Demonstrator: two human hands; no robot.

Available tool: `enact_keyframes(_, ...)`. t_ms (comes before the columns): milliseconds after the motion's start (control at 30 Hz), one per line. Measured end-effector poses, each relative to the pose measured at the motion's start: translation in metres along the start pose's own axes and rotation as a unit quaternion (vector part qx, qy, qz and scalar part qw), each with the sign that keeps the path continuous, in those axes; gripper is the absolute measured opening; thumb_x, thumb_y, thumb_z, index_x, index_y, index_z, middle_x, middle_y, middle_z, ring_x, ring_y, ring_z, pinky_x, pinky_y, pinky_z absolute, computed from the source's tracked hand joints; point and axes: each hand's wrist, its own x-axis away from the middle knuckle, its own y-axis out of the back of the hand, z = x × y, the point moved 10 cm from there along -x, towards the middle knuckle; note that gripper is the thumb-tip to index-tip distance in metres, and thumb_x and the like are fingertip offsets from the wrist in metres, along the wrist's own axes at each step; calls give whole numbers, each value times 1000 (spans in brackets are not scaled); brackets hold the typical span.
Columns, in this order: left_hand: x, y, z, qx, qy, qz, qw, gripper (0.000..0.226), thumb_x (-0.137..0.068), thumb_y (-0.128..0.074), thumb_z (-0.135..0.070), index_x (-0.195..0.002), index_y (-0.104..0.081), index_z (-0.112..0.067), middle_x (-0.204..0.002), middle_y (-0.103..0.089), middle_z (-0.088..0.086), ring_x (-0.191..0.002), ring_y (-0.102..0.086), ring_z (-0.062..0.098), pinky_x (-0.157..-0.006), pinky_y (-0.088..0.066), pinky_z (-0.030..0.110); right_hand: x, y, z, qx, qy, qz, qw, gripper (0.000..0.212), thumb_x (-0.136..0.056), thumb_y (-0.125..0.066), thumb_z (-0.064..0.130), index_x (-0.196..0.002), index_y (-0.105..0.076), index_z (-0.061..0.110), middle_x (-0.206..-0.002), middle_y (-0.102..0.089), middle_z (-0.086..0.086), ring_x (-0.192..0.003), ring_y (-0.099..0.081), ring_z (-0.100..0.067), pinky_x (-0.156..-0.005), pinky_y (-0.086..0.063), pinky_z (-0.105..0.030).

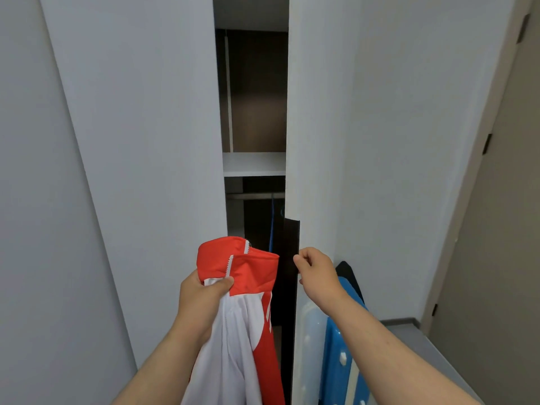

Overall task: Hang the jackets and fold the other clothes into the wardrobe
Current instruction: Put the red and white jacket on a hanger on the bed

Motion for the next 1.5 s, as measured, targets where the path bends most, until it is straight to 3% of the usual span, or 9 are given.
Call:
enact_keyframes(133,14,-29,2,-8,2,28,1000,21,-81,-78,-14,-93,-69,-28,-81,-75,-8,-72,-74,16,-51,-55,24,15,37,-16,0,1,-28,1000,30,-101,-50,22,-72,-52,15,-65,-48,4,-62,-45,-9,-70,-53,-41)
enact_keyframes(333,21,-71,5,-16,9,69,997,22,-81,-78,-12,-95,-70,-26,-84,-76,-3,-73,-74,21,-58,-58,32,32,95,-36,16,18,-102,995,40,-102,-50,20,-63,-45,29,-55,-47,13,-52,-45,4,-52,-39,-11)
enact_keyframes(700,15,-129,20,4,31,110,993,34,-77,-82,-13,-105,-67,-24,-93,-75,6,-82,-73,31,-78,-59,52,44,190,-84,3,-50,-230,972,25,-101,-52,24,-78,-61,22,-74,-61,7,-70,-55,-6,-58,-37,-16)
enact_keyframes(933,7,-146,28,21,42,132,990,32,-77,-81,-11,-103,-67,-25,-91,-76,5,-80,-74,29,-77,-59,50,45,216,-93,3,-90,-265,960,27,-103,-48,22,-77,-56,17,-75,-59,1,-70,-54,-16,-55,-36,-21)
enact_keyframes(1033,4,-149,26,23,38,140,989,31,-78,-81,-11,-101,-67,-27,-87,-76,2,-77,-75,26,-73,-60,47,50,214,-77,17,-59,-298,953,11,-99,-52,12,-99,-59,19,-99,-57,4,-87,-57,-12,-68,-40,-16)
enact_keyframes(1100,1,-145,25,21,38,139,989,31,-78,-80,-10,-101,-68,-26,-86,-76,2,-77,-75,27,-74,-59,47,58,210,-46,36,6,-345,938,24,-95,-54,6,-107,-56,27,-108,-49,12,-92,-55,-2,-72,-40,-10)
enact_keyframes(1200,-6,-128,24,23,41,123,991,28,-78,-79,-7,-99,-69,-22,-84,-76,3,-77,-75,28,-75,-59,48,50,174,7,45,102,-288,951,35,-92,-57,9,-100,-53,42,-102,-53,24,-97,-55,7,-71,-44,-5)
enact_keyframes(1300,-17,-96,27,27,47,92,994,29,-78,-80,-9,-102,-68,-22,-88,-76,4,-79,-74,30,-77,-59,50,27,116,31,58,111,-166,978,36,-93,-60,15,-99,-51,49,-100,-56,32,-99,-55,12,-74,-41,1)
enact_keyframes(1500,-47,-14,35,31,57,30,997,31,-80,-79,-11,-106,-69,-22,-92,-76,5,-82,-74,31,-81,-58,55,-12,12,27,72,75,-66,992,36,-93,-63,12,-125,-62,29,-118,-61,20,-107,-56,4,-89,-43,-9)
